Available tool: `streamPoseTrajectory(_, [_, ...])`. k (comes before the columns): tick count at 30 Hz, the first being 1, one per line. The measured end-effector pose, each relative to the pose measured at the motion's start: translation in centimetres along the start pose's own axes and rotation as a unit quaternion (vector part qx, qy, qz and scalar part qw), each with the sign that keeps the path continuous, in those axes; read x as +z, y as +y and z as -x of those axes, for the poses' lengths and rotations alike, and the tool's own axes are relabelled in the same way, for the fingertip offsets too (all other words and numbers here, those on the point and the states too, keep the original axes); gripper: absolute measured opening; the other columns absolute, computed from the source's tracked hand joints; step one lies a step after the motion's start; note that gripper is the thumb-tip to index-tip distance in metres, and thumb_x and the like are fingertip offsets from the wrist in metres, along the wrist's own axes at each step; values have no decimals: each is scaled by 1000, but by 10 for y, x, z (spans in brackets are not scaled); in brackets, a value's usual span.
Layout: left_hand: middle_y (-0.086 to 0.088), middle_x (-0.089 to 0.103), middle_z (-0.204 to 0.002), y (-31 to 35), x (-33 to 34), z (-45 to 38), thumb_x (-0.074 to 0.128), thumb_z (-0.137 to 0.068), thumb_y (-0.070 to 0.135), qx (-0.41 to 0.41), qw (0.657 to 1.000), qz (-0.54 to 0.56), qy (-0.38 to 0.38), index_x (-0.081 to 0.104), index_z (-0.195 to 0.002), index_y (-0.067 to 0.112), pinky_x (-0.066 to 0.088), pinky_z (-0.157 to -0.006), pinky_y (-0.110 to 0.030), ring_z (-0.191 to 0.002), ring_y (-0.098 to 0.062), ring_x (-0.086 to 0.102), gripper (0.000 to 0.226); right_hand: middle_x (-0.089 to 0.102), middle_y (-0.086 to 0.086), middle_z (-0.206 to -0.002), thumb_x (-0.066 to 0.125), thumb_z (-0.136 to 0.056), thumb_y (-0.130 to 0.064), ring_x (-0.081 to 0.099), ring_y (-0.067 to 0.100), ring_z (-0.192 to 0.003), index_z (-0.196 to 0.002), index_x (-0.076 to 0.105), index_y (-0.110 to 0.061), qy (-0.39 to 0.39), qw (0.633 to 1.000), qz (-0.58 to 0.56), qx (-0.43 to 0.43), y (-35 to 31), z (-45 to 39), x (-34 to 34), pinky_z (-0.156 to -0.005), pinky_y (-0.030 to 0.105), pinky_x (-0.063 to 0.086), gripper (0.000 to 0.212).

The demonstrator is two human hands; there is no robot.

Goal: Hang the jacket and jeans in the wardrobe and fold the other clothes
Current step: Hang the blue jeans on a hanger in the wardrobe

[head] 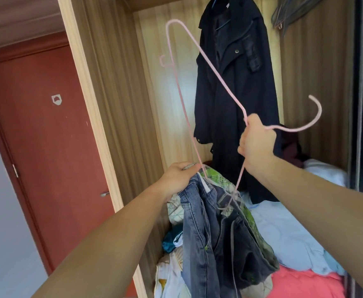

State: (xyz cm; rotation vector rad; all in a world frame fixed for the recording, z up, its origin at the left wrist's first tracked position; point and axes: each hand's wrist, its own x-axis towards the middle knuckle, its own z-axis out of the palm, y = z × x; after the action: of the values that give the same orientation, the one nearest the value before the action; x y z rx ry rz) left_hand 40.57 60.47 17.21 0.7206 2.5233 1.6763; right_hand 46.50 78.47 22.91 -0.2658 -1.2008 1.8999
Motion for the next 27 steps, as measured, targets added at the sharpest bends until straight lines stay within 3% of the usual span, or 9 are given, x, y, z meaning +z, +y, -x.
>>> streamPoseTrajectory(5, [0,76,-96,0,-4,1,60,-95,39,-5,999,44,3,73,-109,17,54,-92,-30,-95,-17,71,29,21,-4,-52,47,-81,-19,16,11,-39,-63,31,-21,-10,991,-86,103,22,0,-16,-35,16,19,24])
streamPoseTrajectory(9, [-2,76,-99,4,-10,5,60,-95,37,-2,998,61,-24,72,-110,16,55,-89,-28,-95,-17,72,29,31,-9,-45,50,-82,-26,27,7,-36,-64,39,-20,-28,996,-72,55,14,-5,-7,-39,21,28,23])
streamPoseTrajectory(13, [-1,76,-99,8,-17,9,59,-95,36,7,997,78,-22,73,-104,19,55,-77,-22,-92,-14,72,23,37,-5,-52,54,-81,-28,32,9,-40,-65,44,-18,-19,998,-34,53,28,-5,-10,-43,25,30,21])
streamPoseTrajectory(17, [-1,77,-96,4,-20,15,58,-96,35,0,997,80,-23,73,-102,19,54,-73,-21,-88,-13,72,23,26,-4,-52,48,-83,-20,21,8,-34,-65,38,-19,-9,988,-96,119,36,-1,-16,-35,18,22,21])
streamPoseTrajectory(21, [-3,76,-100,4,-29,16,58,-95,36,-6,998,56,-42,72,-107,17,54,-81,-27,-94,-17,72,26,30,-7,-44,45,-90,-23,28,5,-29,-67,37,-20,-33,969,-209,128,12,-4,-6,-32,16,28,25])
streamPoseTrajectory(24, [-2,76,-102,5,-35,15,57,-96,34,9,998,39,-39,72,-108,18,55,-85,-27,-96,-17,71,25,36,-9,-43,50,-82,-26,31,6,-36,-64,43,-20,-32,993,-98,55,17,-5,-1,-40,22,29,21])
streamPoseTrajectory(27, [-1,76,-101,6,-40,14,56,-98,32,42,998,41,-8,73,-106,21,54,-90,-29,-96,-16,71,22,34,-8,-43,52,-82,-21,29,9,-36,-66,43,-16,-18,995,-30,90,60,3,-14,-40,23,27,19])
